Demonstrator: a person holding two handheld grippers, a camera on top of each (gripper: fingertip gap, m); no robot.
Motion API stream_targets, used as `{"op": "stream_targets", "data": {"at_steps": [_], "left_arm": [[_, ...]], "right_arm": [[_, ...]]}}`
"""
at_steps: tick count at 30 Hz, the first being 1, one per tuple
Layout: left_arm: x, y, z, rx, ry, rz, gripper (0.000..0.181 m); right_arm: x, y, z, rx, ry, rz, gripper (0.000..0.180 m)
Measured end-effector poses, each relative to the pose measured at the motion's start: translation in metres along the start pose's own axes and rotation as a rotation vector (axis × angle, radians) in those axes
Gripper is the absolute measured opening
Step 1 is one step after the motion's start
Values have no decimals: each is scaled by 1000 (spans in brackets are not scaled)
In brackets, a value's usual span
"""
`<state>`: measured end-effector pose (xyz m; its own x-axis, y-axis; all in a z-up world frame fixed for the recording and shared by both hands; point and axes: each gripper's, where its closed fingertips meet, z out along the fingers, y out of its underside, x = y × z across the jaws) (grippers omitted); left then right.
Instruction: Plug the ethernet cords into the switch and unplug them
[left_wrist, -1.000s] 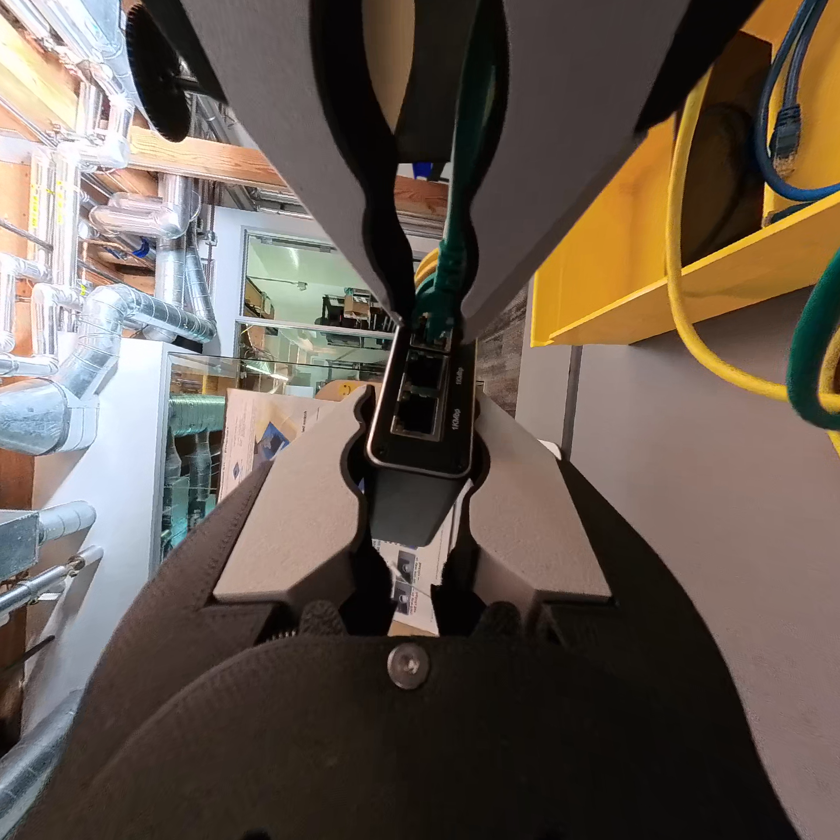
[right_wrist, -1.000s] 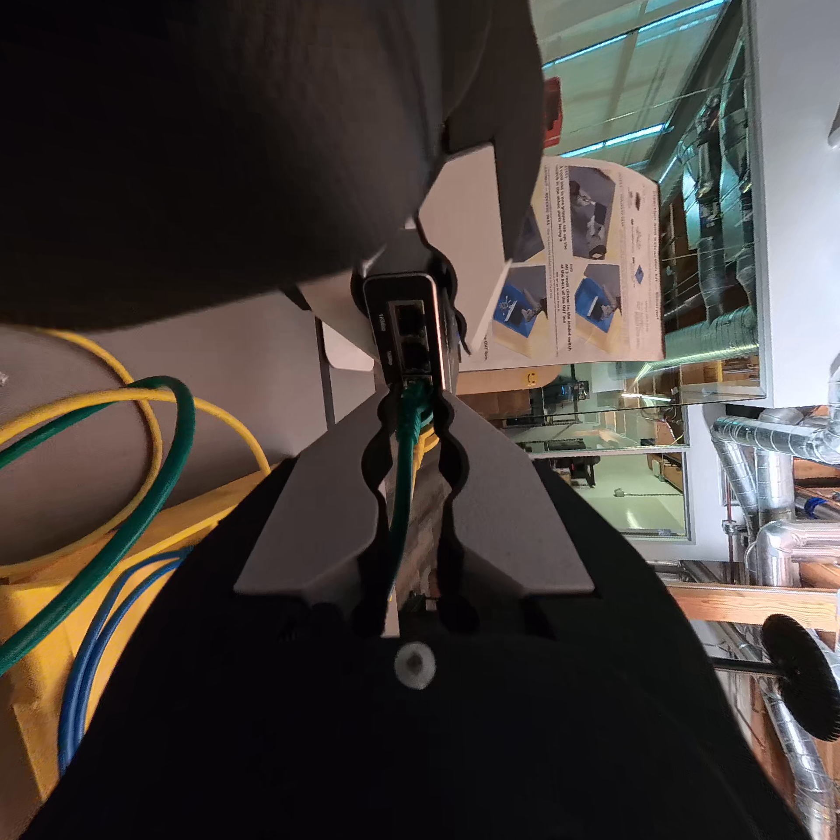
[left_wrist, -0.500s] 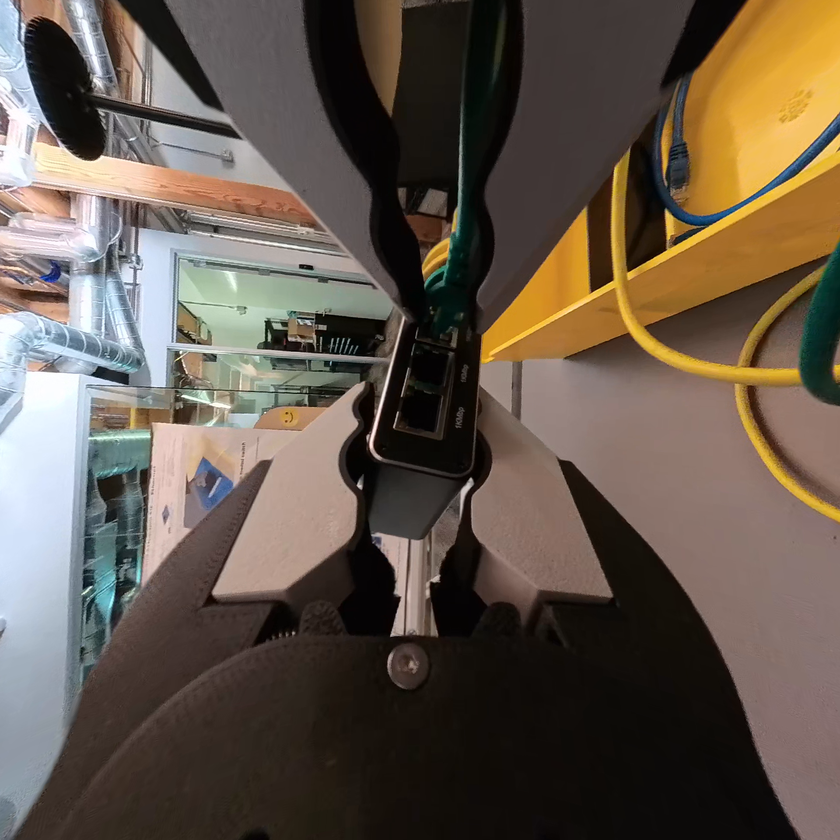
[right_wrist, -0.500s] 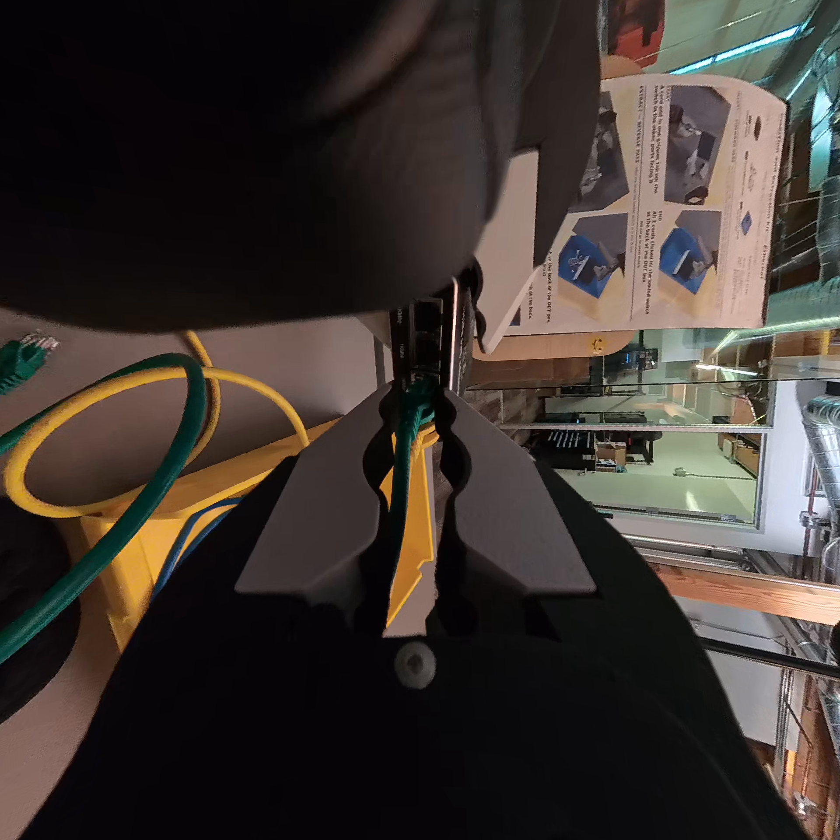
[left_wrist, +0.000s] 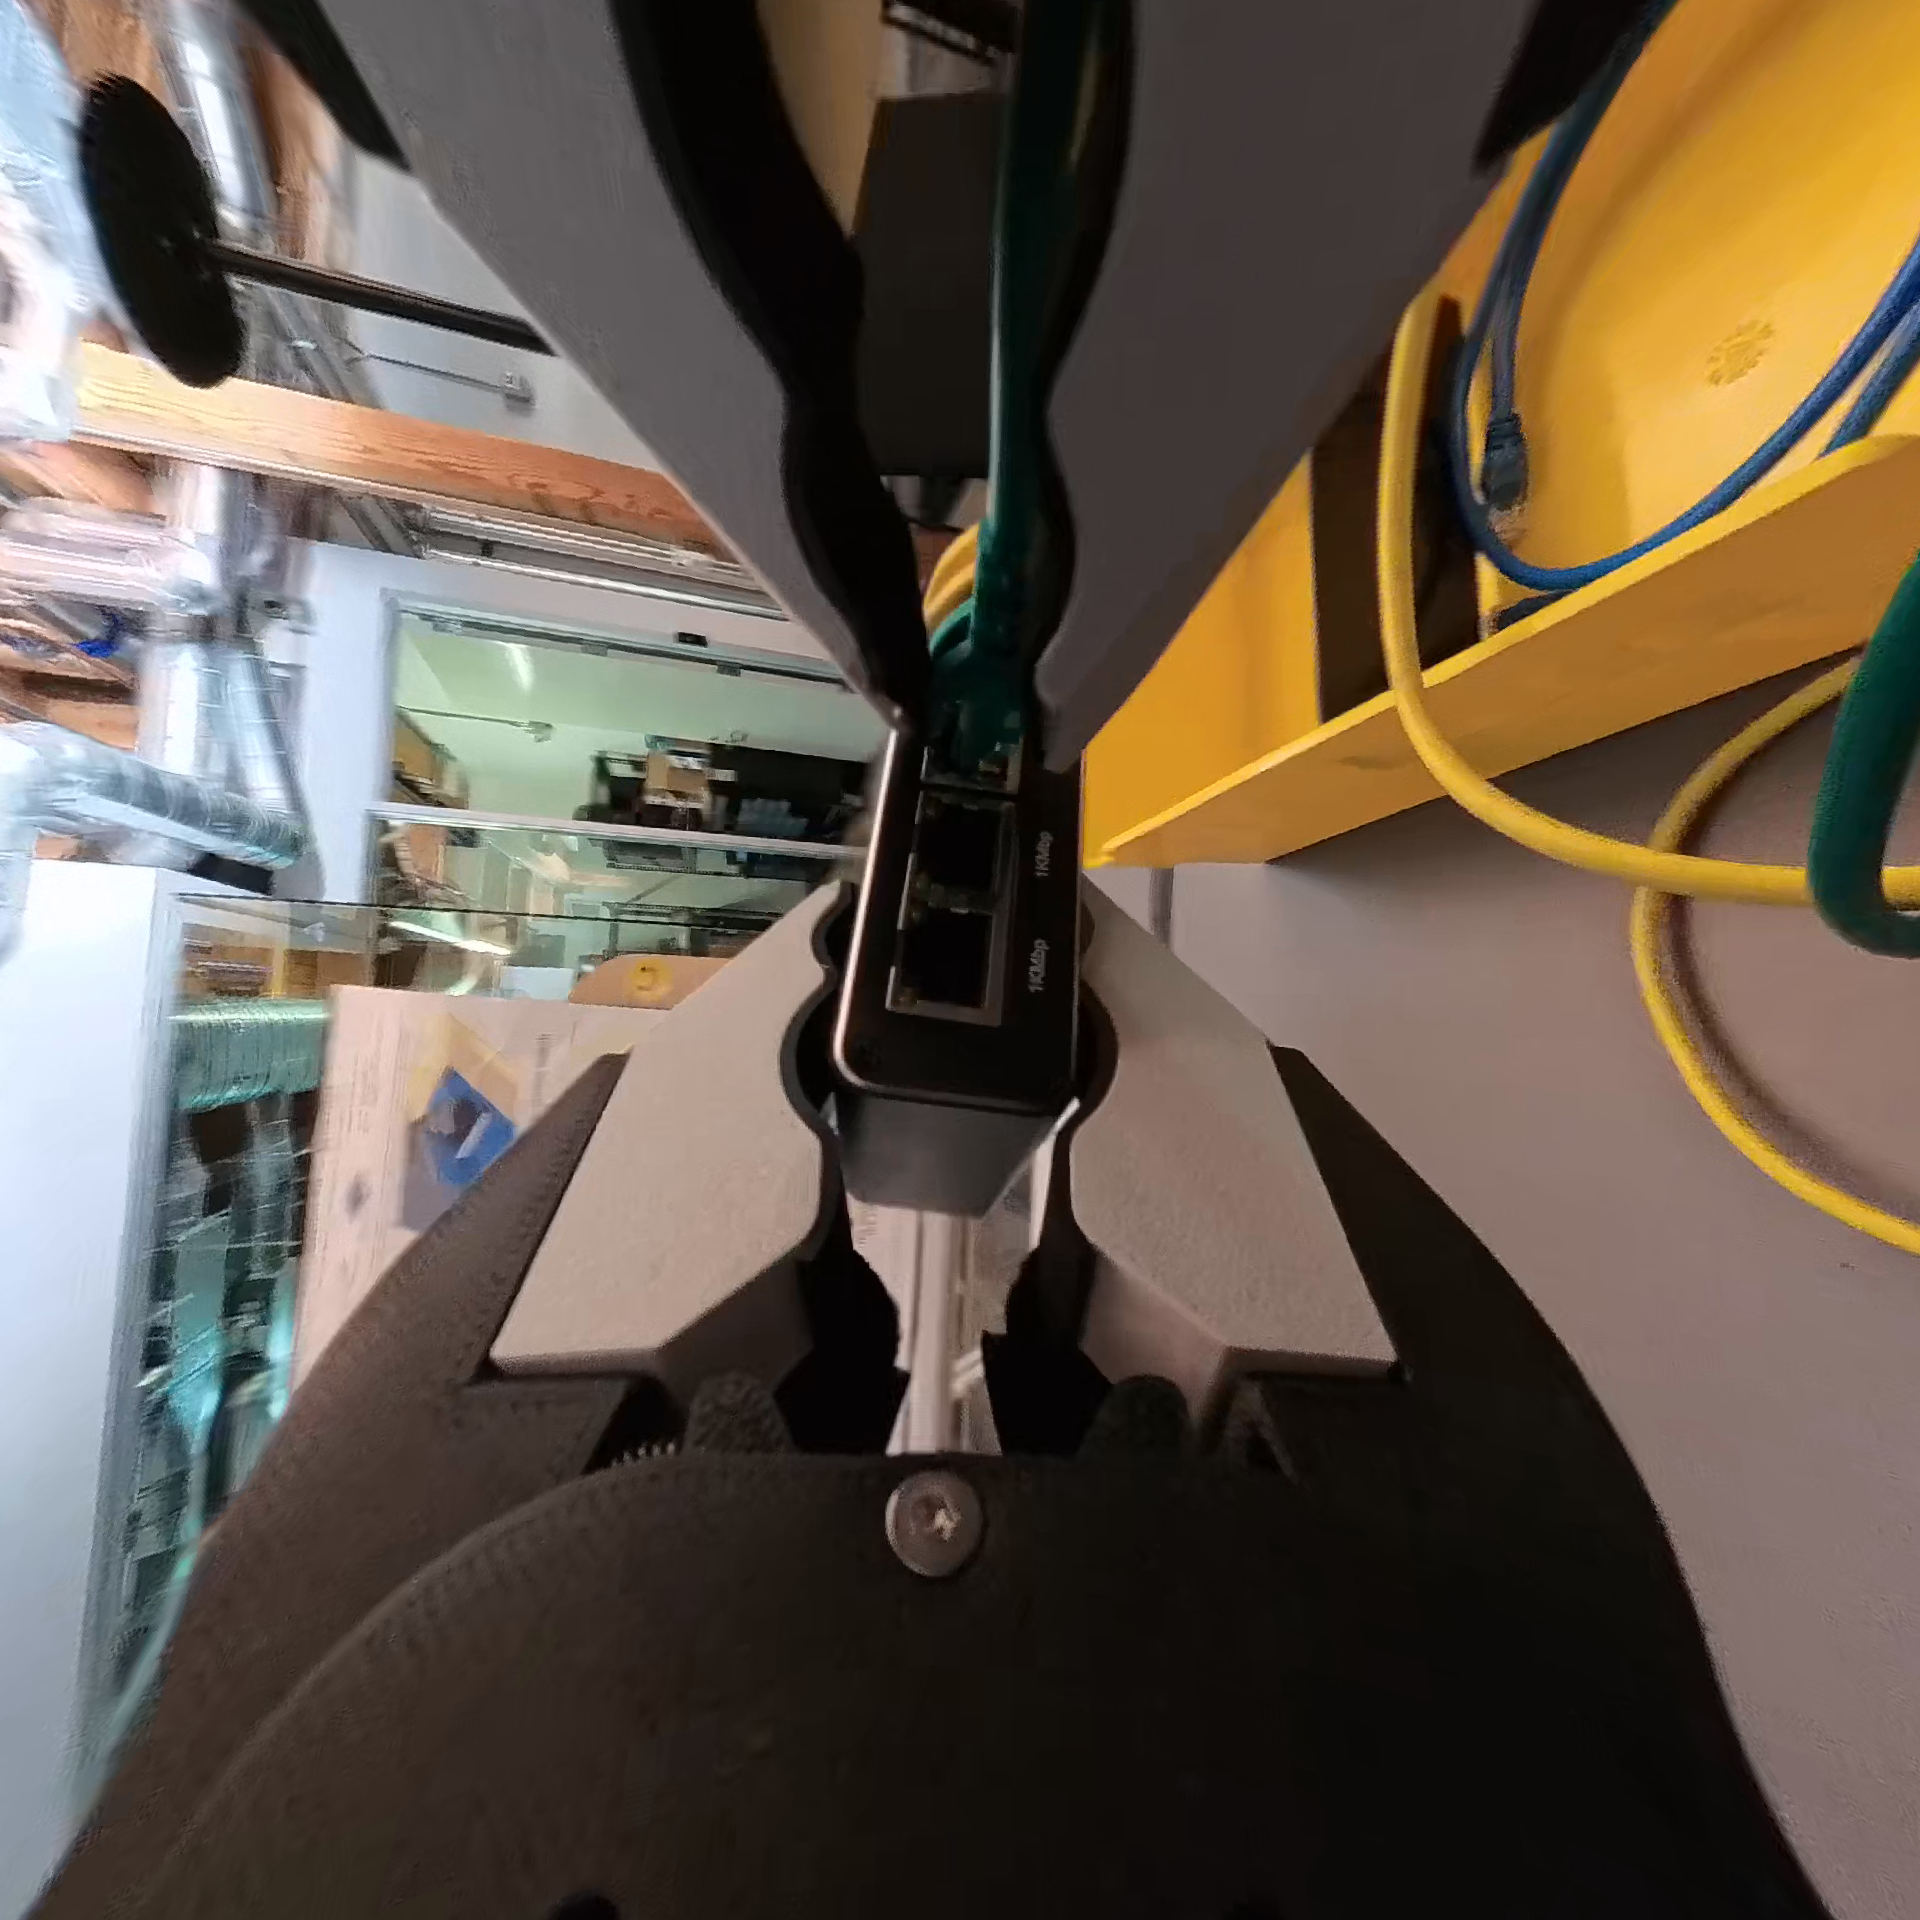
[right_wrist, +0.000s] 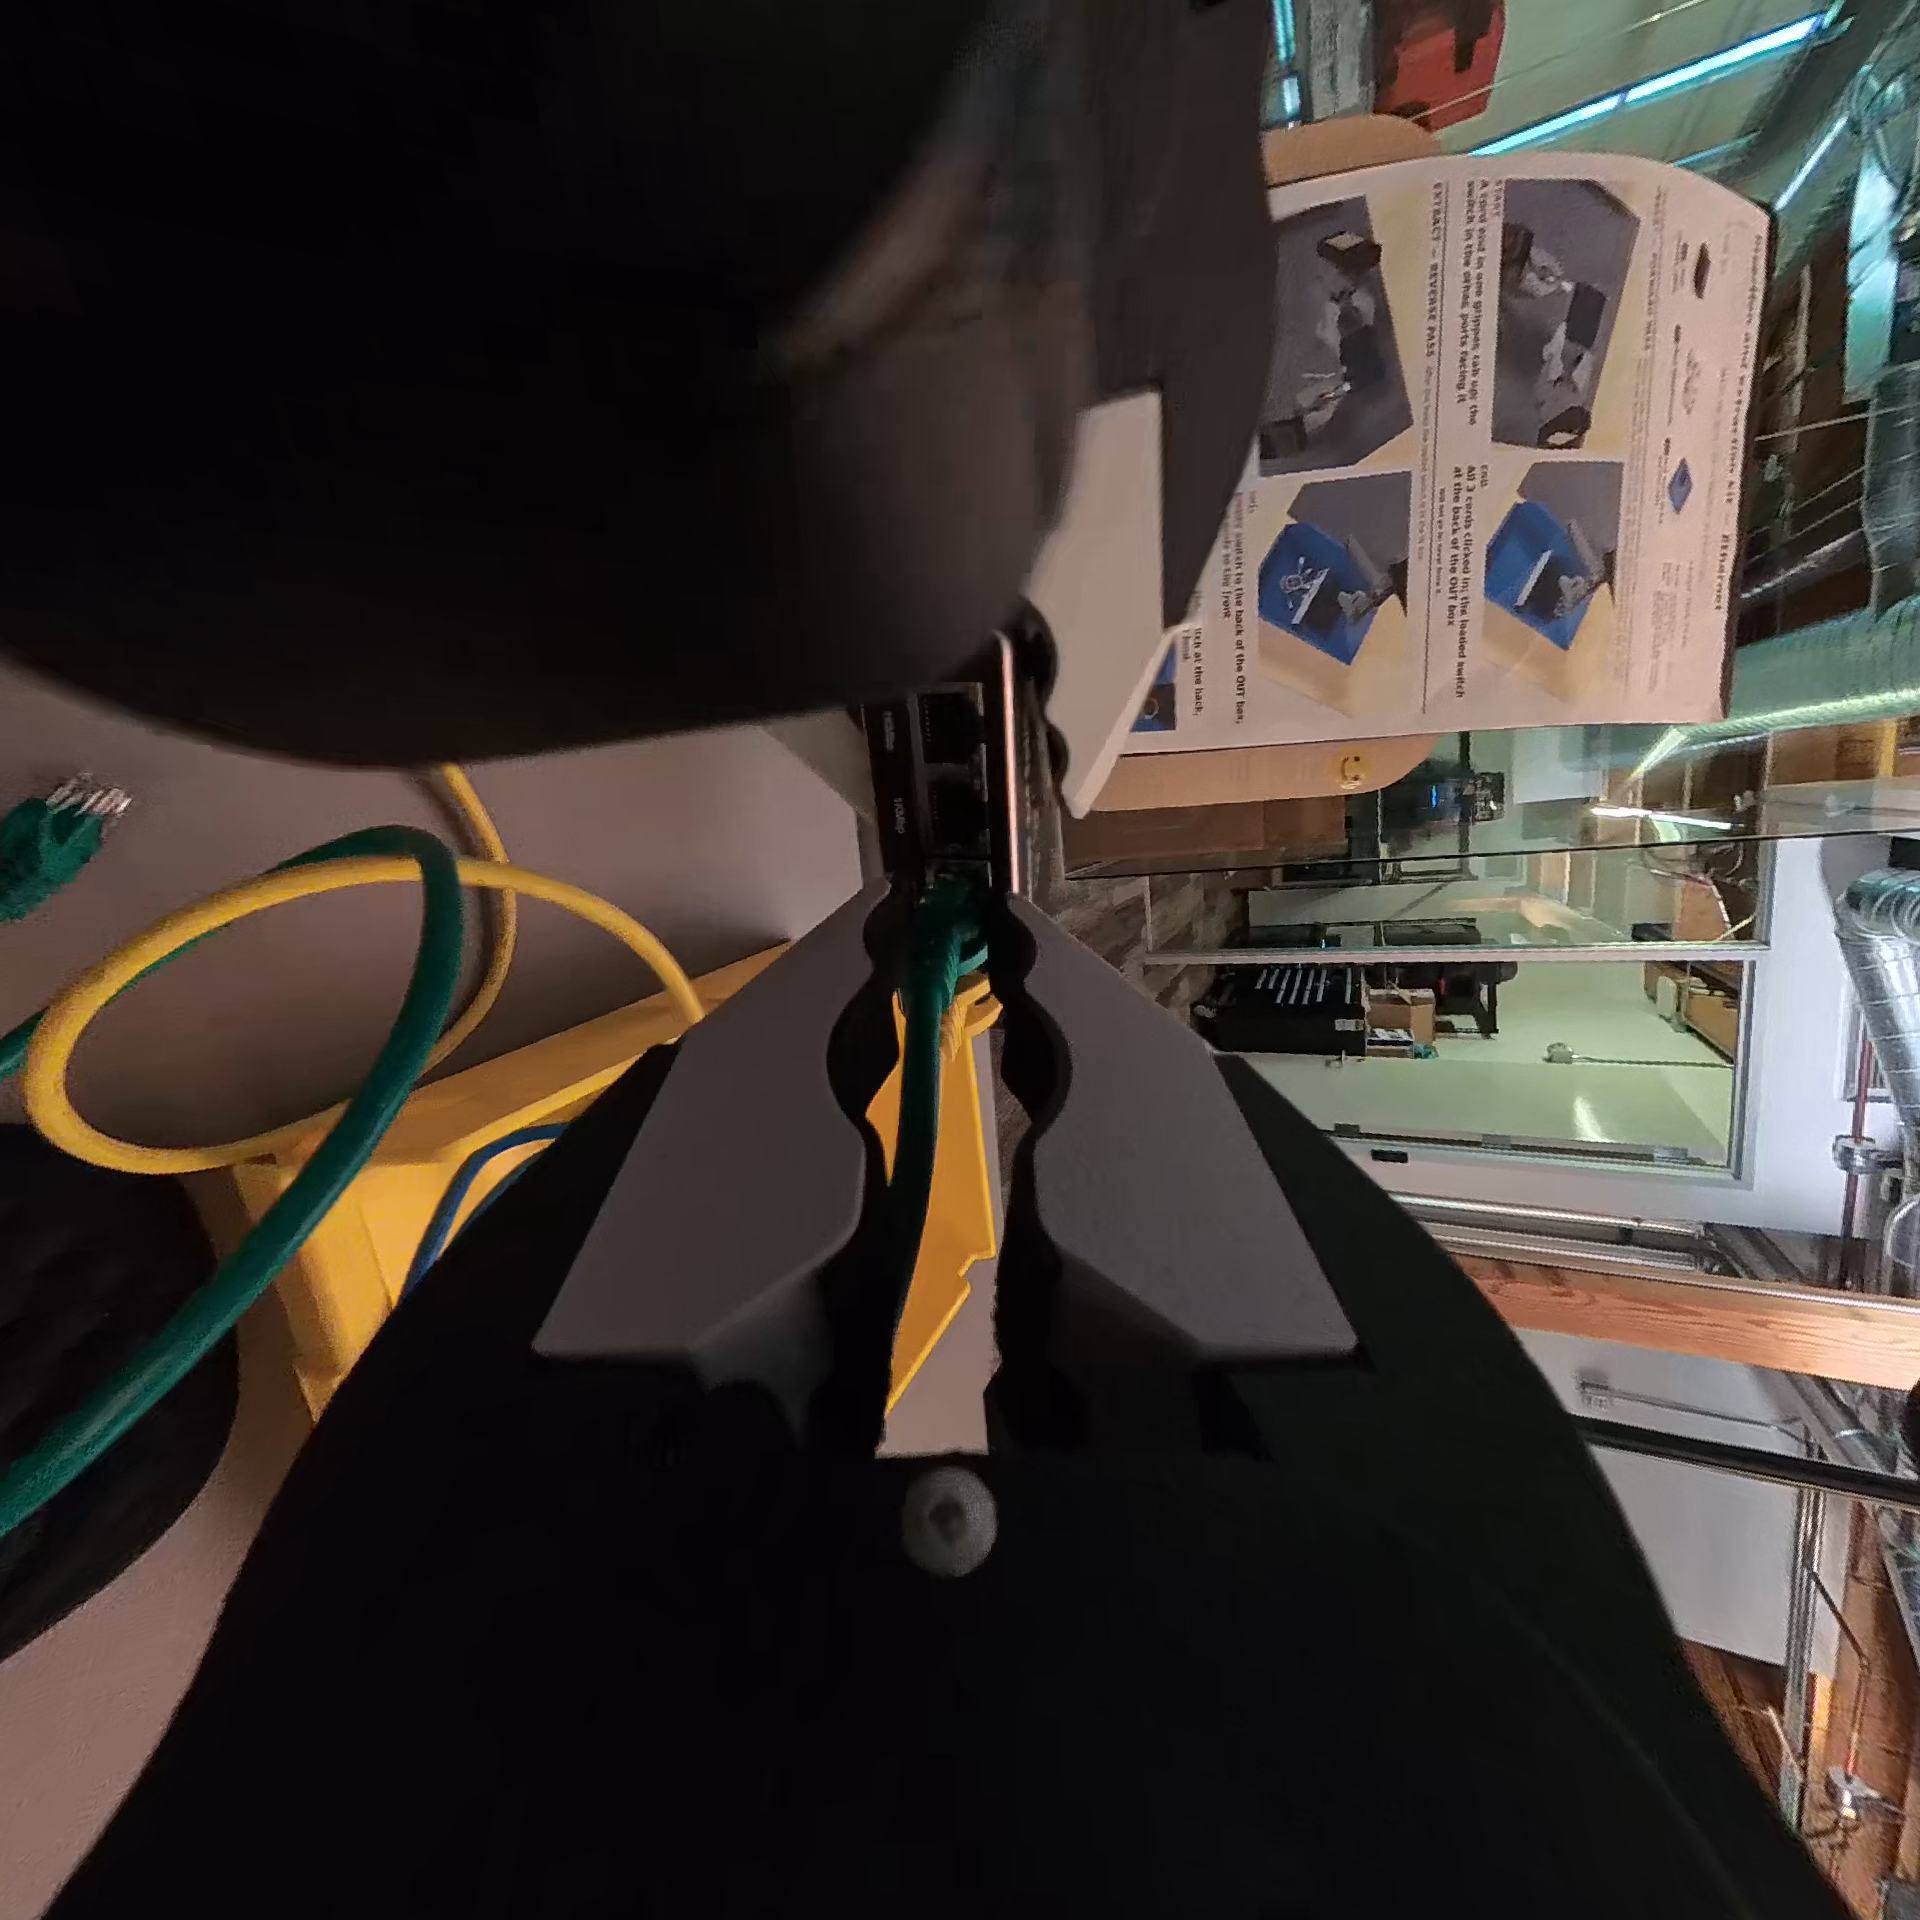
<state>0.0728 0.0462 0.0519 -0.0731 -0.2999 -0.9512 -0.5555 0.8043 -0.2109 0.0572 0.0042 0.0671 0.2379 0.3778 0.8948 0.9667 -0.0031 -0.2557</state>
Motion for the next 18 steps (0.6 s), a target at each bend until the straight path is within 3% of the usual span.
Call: {"op": "stream_targets", "data": {"at_steps": [1, 6, 10, 18], "left_arm": [[-5, -2, -3, 5, -38, 13, 36], [-40, -11, -25, 74, -305, 52, 43], [-32, -7, -21, 96, -255, 42, 54], [-8, -9, -10, 111, -169, 90, 50]], "right_arm": [[4, -2, -2, 14, 25, -1, 14], [28, -20, -13, 111, 207, -114, 13], [14, -27, -17, 180, 140, -167, 13], [1, -9, -4, 185, 39, -183, 14]]}}
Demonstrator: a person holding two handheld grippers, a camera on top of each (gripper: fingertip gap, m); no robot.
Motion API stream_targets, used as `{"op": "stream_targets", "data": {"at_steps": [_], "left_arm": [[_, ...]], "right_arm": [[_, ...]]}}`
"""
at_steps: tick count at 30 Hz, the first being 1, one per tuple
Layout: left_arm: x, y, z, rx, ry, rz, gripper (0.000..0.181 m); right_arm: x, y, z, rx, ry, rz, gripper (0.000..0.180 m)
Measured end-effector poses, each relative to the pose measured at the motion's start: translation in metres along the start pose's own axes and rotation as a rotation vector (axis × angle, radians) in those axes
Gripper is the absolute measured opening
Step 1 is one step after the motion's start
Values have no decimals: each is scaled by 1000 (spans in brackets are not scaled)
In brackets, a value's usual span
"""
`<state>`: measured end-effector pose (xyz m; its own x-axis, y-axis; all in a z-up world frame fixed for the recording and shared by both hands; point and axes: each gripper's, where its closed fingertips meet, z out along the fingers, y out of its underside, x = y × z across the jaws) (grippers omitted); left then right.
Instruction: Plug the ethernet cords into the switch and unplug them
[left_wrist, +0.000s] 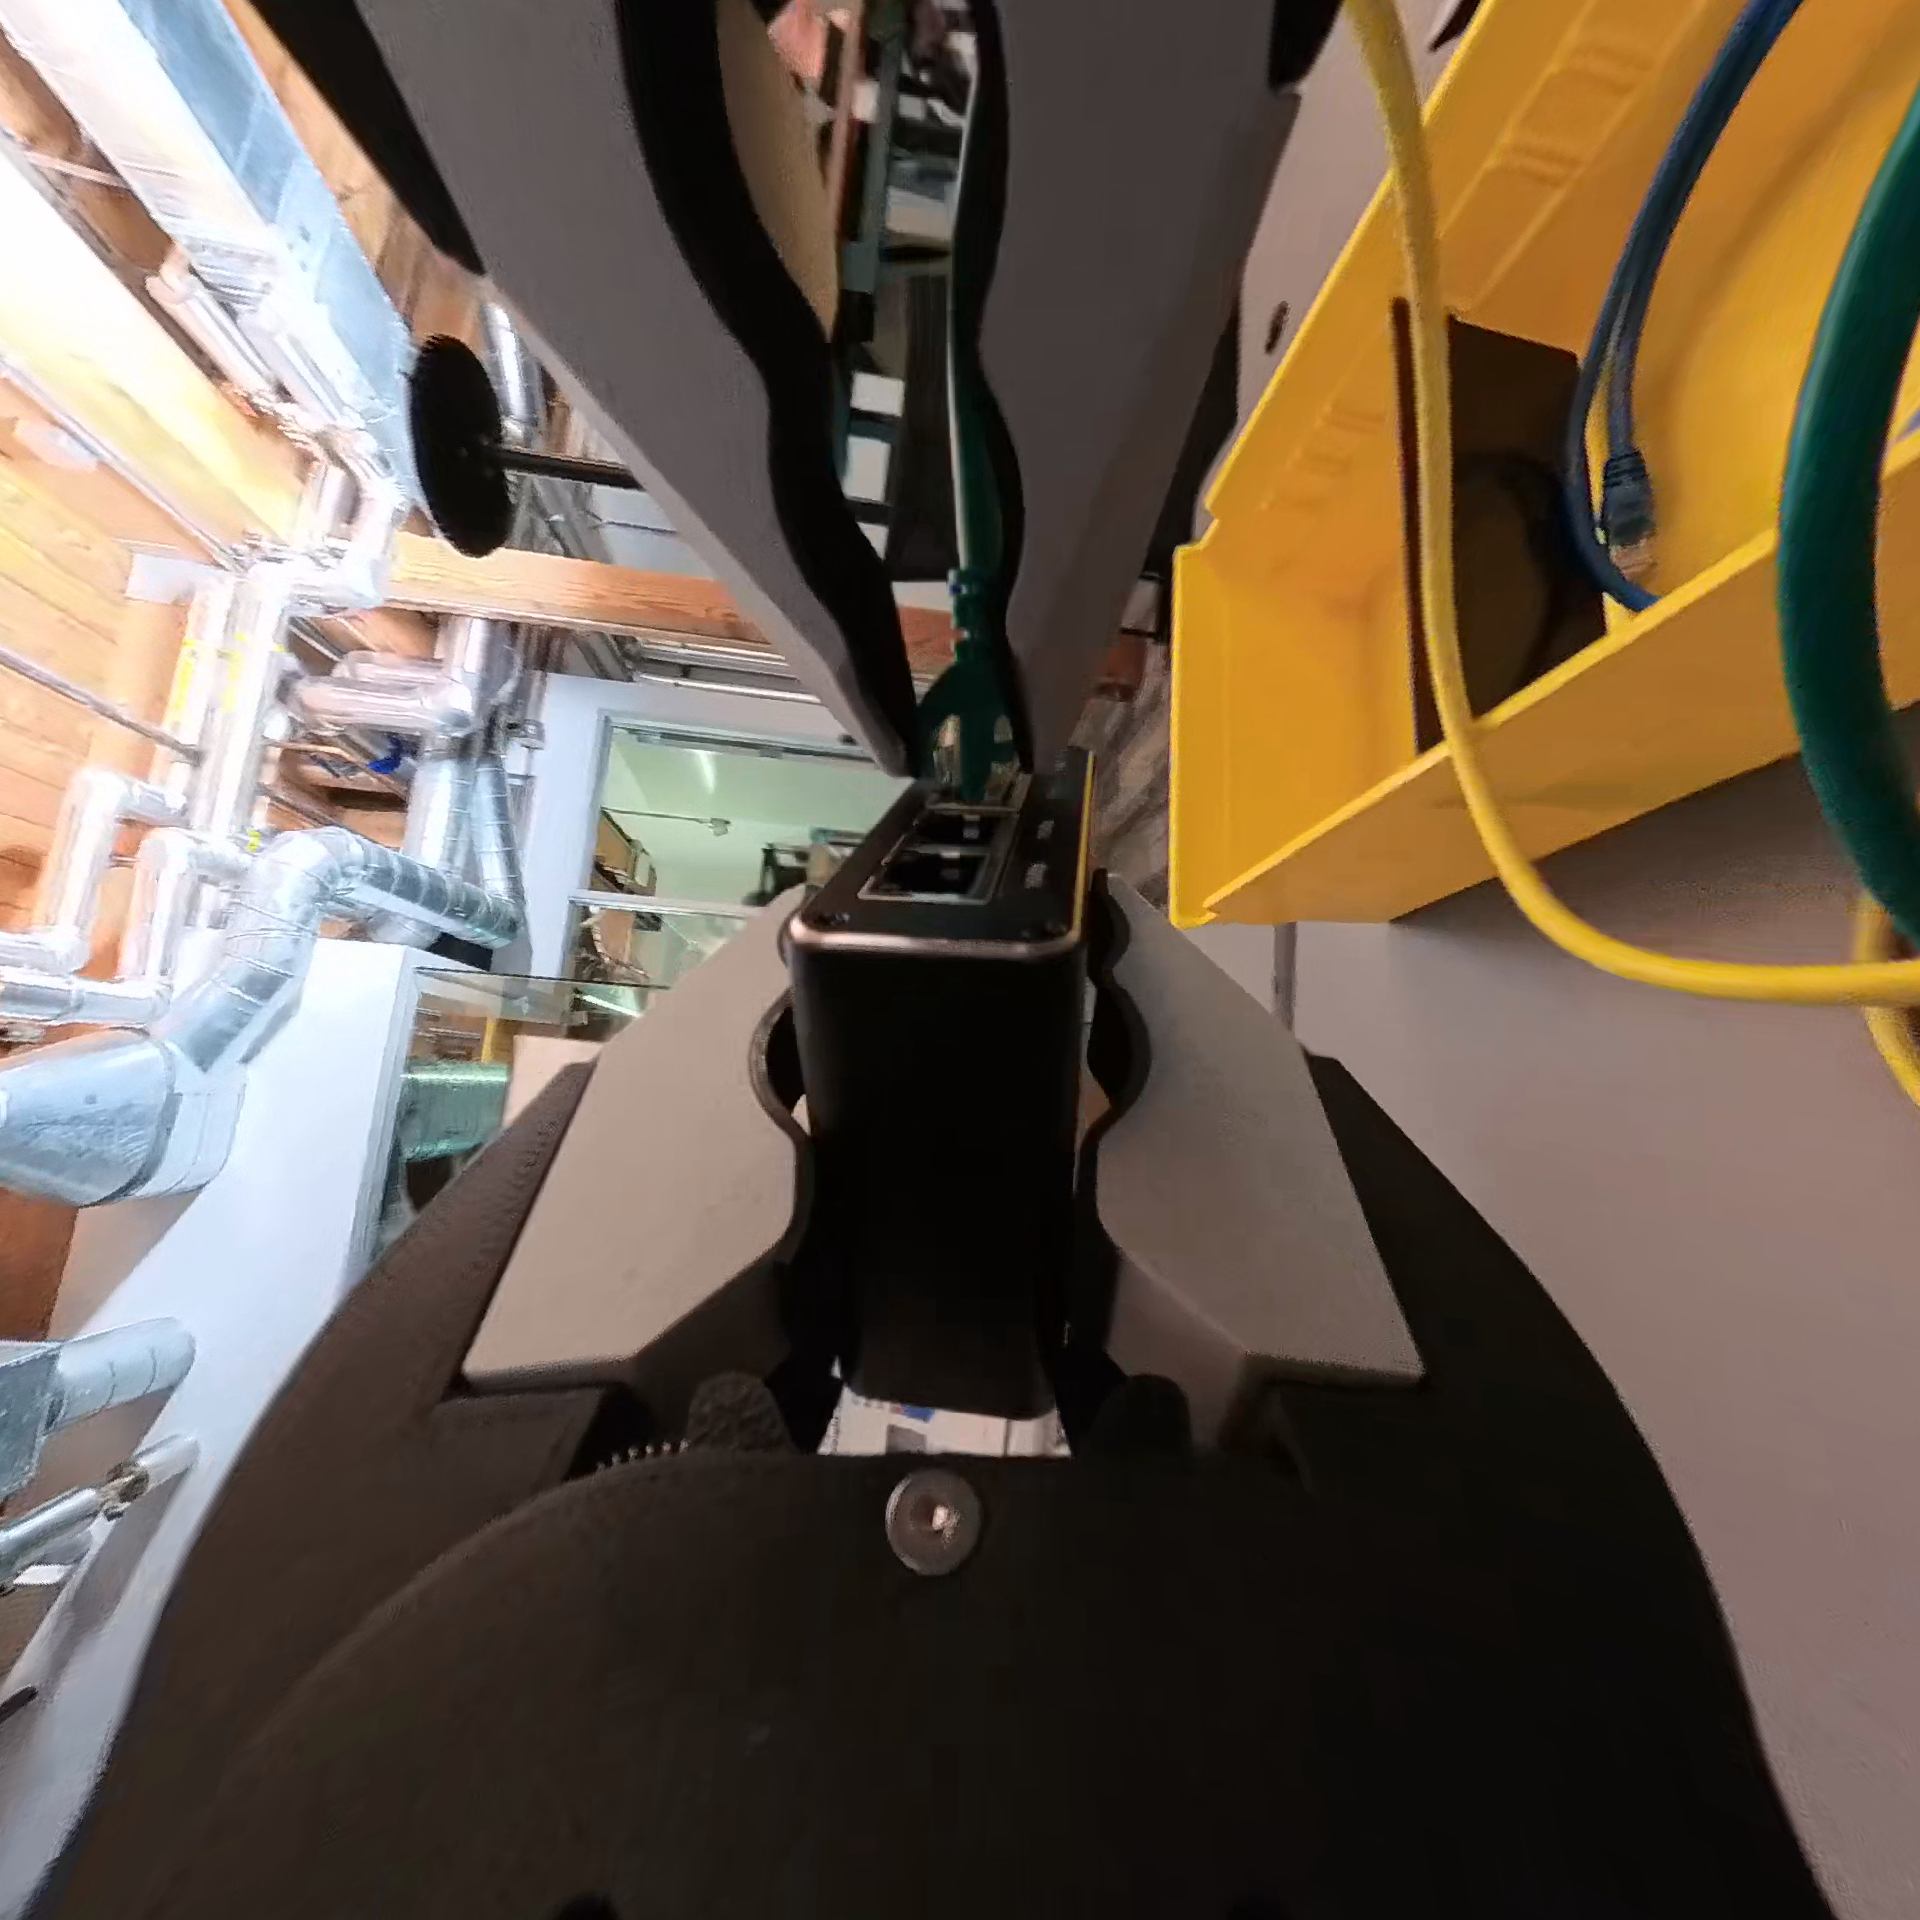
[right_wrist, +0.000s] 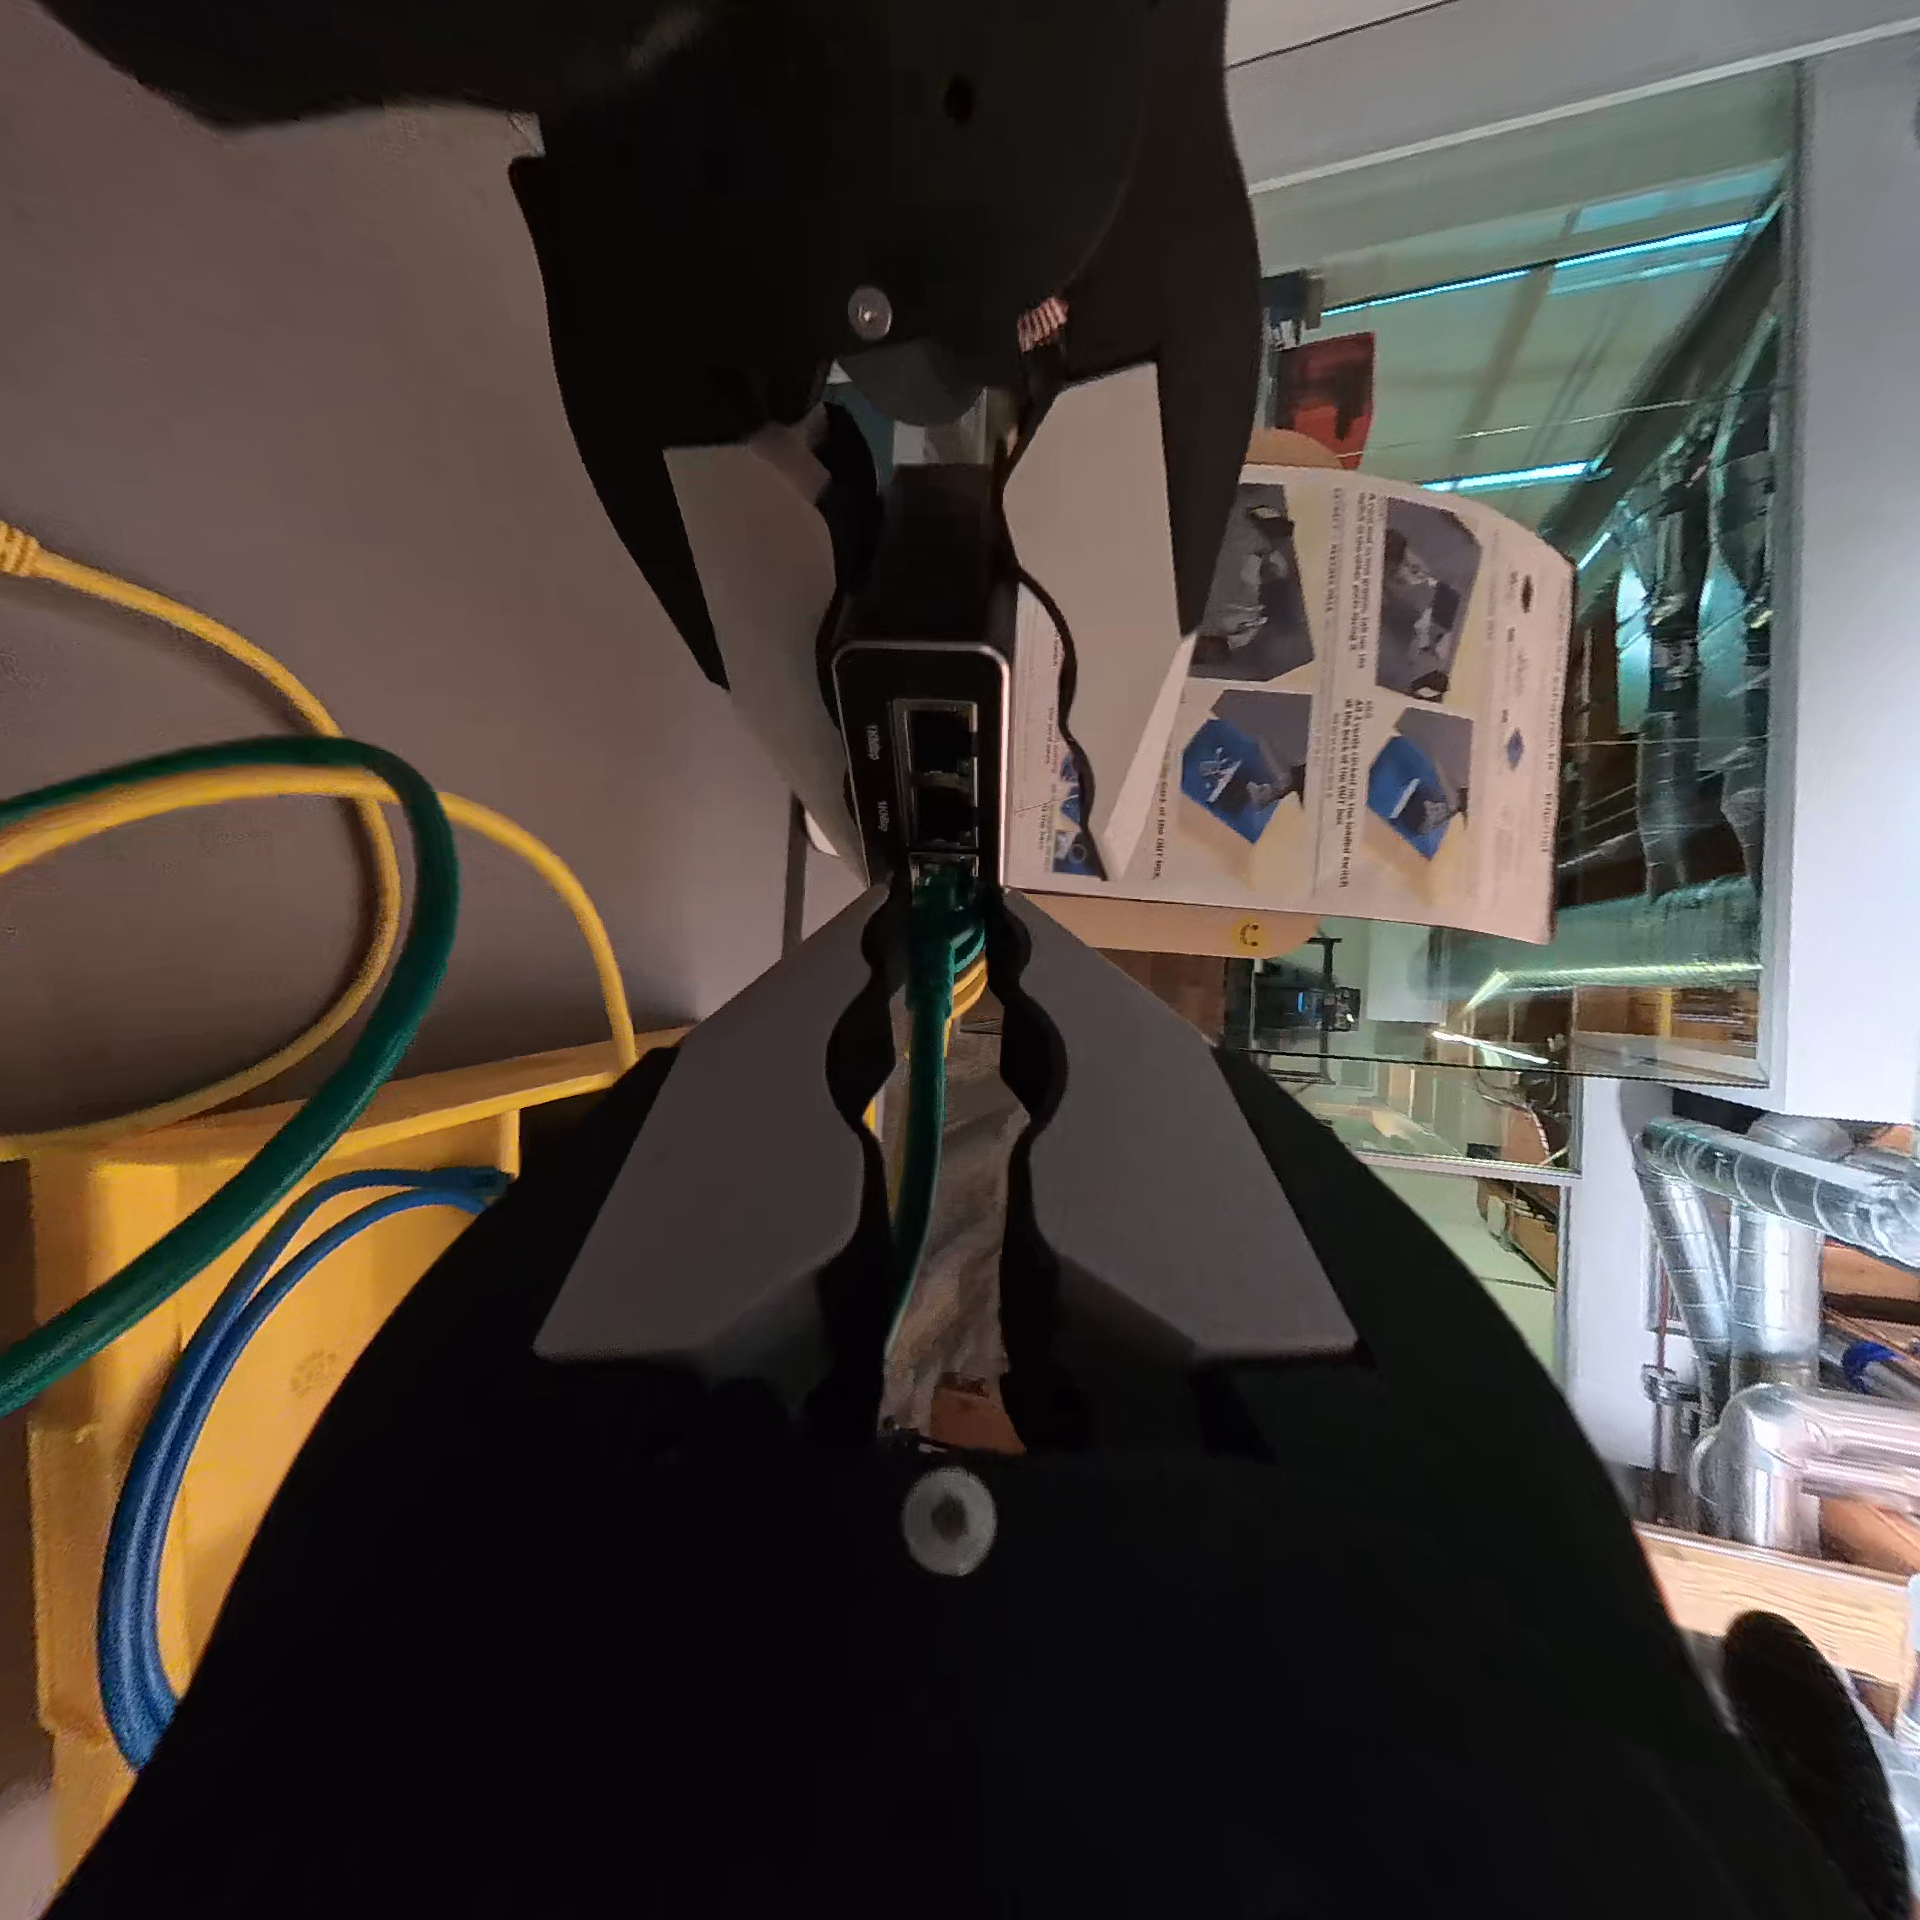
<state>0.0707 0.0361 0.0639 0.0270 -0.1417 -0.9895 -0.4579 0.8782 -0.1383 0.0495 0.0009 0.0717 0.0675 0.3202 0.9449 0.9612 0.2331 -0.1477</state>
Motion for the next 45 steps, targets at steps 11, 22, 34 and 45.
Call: {"op": "stream_targets", "data": {"at_steps": [11, 22, 34, 45], "left_arm": [[-3, 8, -6, 3, 50, -82, 52], [2, 7, -7, 13, 83, -69, 34], [-11, 13, -7, -41, 36, -3, 34], [-14, 10, -11, -20, 26, 15, 34]], "right_arm": [[6, 1, 6, -52, 46, -20, 13], [8, 7, 7, -37, 73, -59, 12], [18, 10, 14, 11, 148, -35, 15], [19, 4, 10, 64, 159, -34, 13]]}}
